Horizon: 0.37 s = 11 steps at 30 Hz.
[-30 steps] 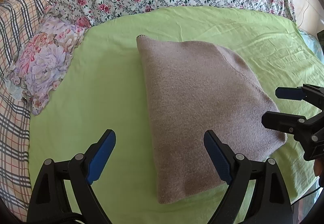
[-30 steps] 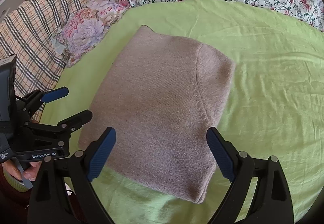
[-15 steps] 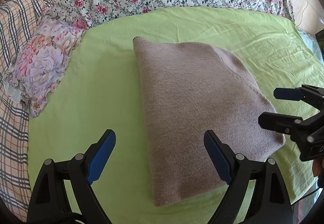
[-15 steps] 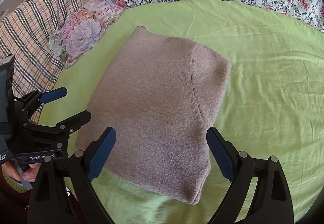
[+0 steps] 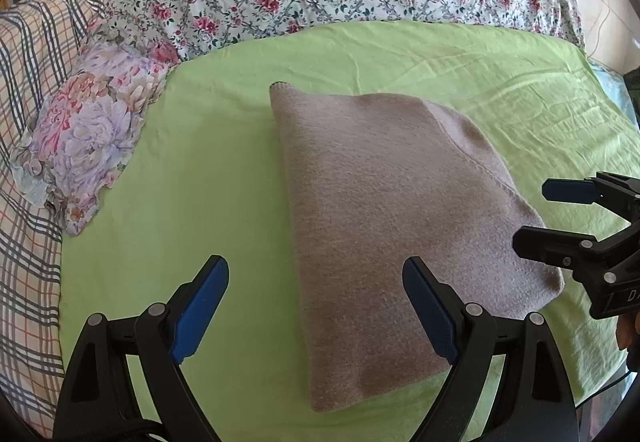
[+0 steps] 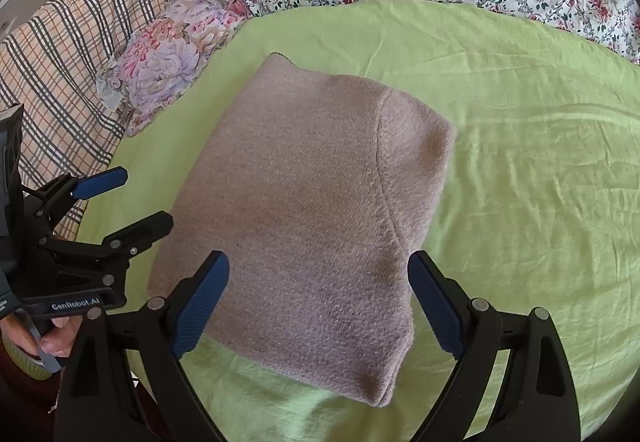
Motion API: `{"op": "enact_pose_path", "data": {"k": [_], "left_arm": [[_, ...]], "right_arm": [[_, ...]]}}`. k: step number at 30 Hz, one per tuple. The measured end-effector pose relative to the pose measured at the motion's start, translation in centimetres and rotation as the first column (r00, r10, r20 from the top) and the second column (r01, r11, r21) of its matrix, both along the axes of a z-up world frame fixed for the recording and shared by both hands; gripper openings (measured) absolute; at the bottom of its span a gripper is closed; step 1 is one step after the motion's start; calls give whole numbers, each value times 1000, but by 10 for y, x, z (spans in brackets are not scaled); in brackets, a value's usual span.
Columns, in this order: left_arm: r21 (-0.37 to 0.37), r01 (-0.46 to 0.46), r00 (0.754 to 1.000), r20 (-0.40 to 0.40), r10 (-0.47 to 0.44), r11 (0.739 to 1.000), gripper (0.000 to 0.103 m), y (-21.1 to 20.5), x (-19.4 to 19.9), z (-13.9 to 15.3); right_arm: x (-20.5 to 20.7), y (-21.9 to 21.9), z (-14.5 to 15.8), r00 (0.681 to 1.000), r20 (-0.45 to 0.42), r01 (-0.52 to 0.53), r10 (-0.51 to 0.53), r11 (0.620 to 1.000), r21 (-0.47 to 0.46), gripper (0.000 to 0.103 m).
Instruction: Fold small clothes
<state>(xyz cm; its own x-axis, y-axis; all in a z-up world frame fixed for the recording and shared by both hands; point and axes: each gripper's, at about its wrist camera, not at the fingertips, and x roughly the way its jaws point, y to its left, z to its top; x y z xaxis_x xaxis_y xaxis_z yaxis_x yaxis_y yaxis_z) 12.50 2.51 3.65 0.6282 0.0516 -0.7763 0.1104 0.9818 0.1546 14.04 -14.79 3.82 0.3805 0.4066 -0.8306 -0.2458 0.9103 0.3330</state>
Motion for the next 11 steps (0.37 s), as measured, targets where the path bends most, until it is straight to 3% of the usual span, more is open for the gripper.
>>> {"op": "enact_pose_path", "data": {"k": [11], "left_arm": [[-1,-29,1000,-7,29,1000,89,3,7,0]], "right_arm": [[5,-2,-2,1000,-5,6,-6,1000,15,91]]}}
